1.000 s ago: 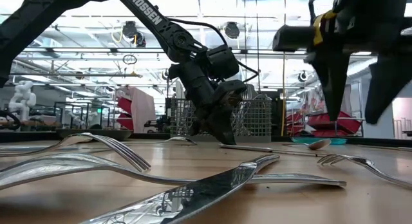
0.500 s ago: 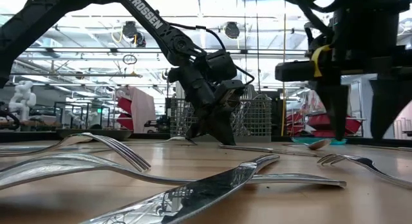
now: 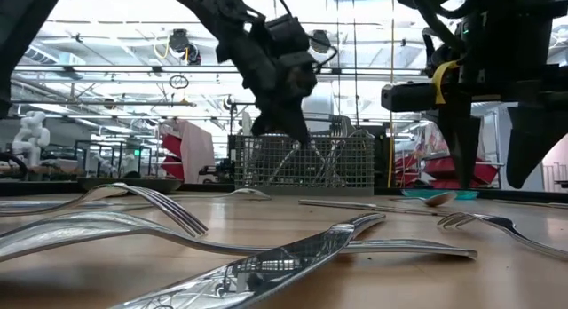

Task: Sort silverware
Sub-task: Put the table knife into the silverware organizer

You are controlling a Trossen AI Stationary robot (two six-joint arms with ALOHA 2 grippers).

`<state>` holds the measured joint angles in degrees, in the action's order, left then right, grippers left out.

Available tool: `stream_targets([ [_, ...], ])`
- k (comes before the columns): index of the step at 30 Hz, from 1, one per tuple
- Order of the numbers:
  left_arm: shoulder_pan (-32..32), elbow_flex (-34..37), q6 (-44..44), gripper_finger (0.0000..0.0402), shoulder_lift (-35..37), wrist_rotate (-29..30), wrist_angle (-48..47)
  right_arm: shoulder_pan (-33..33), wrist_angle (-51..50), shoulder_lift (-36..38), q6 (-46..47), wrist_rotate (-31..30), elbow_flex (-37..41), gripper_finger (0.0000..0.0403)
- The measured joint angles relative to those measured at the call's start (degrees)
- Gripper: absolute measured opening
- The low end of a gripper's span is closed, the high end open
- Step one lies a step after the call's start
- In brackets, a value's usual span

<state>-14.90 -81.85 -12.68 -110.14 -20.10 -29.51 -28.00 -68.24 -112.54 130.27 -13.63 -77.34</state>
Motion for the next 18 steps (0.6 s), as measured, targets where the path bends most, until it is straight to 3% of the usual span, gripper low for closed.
stream_targets([
  [5, 2.83, 0.01, 4.05, 0.0000, -1.39, 2.91, -0.41, -0.86, 1.02, 1.96, 0.68, -3.51, 0.00, 0.0176],
  [14, 5.67, 2.24, 6.38, 0.0000, -3.29, -2.46, 7.30, -3.42, -0.33, 4.66, 1.29, -5.93, 0.00, 0.0176],
  [18, 5.60, 3.84, 8.69, 0.0000, -3.19, -1.88, 7.61, -4.52, -1.73, 5.68, 1.32, -5.54, 0.00, 0.0176],
])
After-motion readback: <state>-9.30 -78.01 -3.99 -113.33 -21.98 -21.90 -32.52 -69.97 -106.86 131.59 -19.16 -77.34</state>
